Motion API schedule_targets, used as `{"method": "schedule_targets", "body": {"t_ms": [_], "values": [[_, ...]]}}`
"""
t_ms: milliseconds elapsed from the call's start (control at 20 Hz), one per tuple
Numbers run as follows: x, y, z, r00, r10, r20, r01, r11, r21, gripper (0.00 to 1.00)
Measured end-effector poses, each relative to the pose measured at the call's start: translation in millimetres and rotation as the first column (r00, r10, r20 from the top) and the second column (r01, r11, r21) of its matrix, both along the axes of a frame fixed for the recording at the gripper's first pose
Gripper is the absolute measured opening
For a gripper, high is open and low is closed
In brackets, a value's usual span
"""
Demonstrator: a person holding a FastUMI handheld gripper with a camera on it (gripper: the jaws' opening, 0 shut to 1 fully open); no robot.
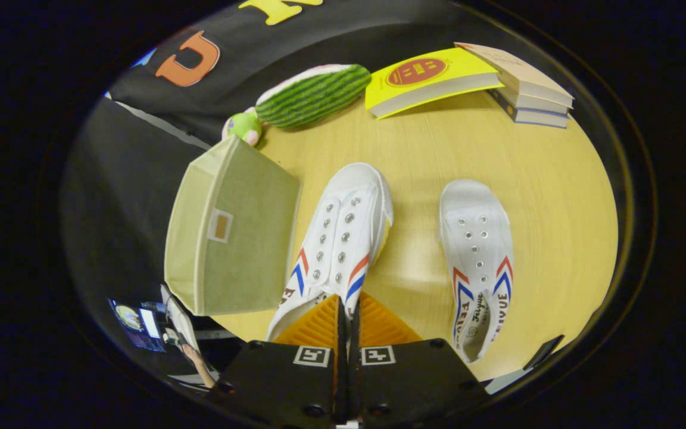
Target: Open the storage box then place both shoes into the box .Put the left shoe in first, then the right shoe, with the right side of both shoes facing outward in a uniform manner.
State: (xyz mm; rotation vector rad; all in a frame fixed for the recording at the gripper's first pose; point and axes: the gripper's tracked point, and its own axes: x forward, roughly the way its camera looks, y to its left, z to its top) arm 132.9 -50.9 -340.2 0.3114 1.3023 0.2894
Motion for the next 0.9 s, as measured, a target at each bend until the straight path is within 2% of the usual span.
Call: {"method": "schedule_targets", "body": {"t_ms": [300,500,700,900], "values": [[15.7,40.5,65.9,0.992,-0.043,0.115,0.041,0.999,0.023,0.06],[14.9,81.2,95.8,0.981,-0.026,0.191,0.02,0.999,0.032,0.06],[17.1,130.0,109.1,0.96,-0.023,0.278,0.001,0.997,0.079,0.06],[17.7,177.2,106.0,0.956,-0.033,0.29,-0.004,0.992,0.128,0.05]]}}
